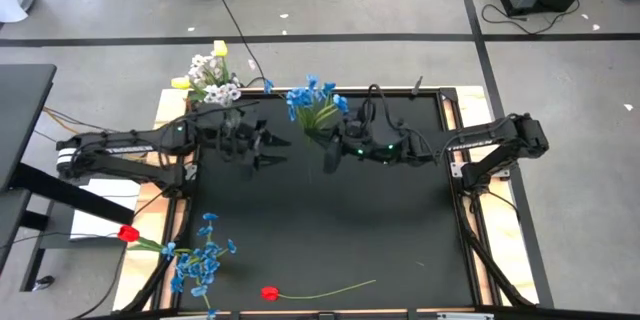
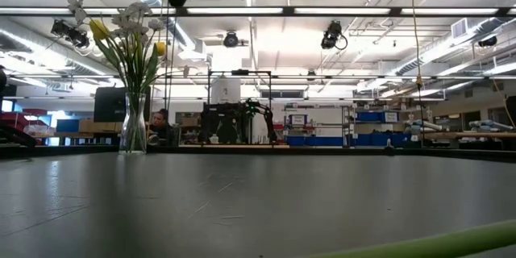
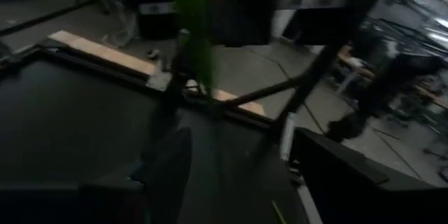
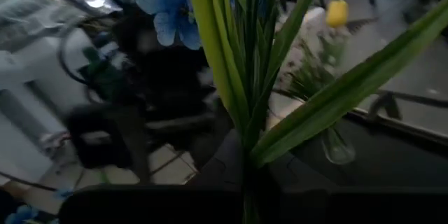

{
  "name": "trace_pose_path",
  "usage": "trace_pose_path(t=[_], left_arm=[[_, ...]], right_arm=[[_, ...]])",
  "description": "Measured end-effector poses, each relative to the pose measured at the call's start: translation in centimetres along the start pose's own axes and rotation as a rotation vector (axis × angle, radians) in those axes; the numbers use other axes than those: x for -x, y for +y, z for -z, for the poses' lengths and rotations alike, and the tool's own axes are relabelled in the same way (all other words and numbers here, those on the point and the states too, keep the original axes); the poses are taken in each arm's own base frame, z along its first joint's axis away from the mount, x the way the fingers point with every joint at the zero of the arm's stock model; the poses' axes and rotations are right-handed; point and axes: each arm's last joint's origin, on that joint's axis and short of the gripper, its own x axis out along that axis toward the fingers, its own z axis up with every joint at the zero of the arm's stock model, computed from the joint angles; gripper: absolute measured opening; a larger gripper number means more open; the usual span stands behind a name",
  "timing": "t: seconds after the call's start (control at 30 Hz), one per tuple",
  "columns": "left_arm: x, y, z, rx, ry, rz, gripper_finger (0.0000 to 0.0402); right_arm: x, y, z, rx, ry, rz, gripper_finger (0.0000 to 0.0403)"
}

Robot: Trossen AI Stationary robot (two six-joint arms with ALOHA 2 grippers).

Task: Sort flowers into vase by color
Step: Put the blue flowers into the yellow vase

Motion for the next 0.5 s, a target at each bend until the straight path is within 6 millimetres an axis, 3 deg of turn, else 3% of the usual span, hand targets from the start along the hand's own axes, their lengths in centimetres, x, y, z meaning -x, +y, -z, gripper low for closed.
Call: trace_pose_path(t=[0.2,0.5], left_arm=[[-1.4,0.5,-0.2,0.004,-0.06,-0.013,0.0276],[-3.8,0.8,0.4,-0.003,-0.074,0.058,0.0241]], right_arm=[[-0.1,0.1,-0.2,0.036,0.01,-0.069,0.0016],[-0.1,0.2,-0.2,0.075,0.024,-0.121,0.0016]])
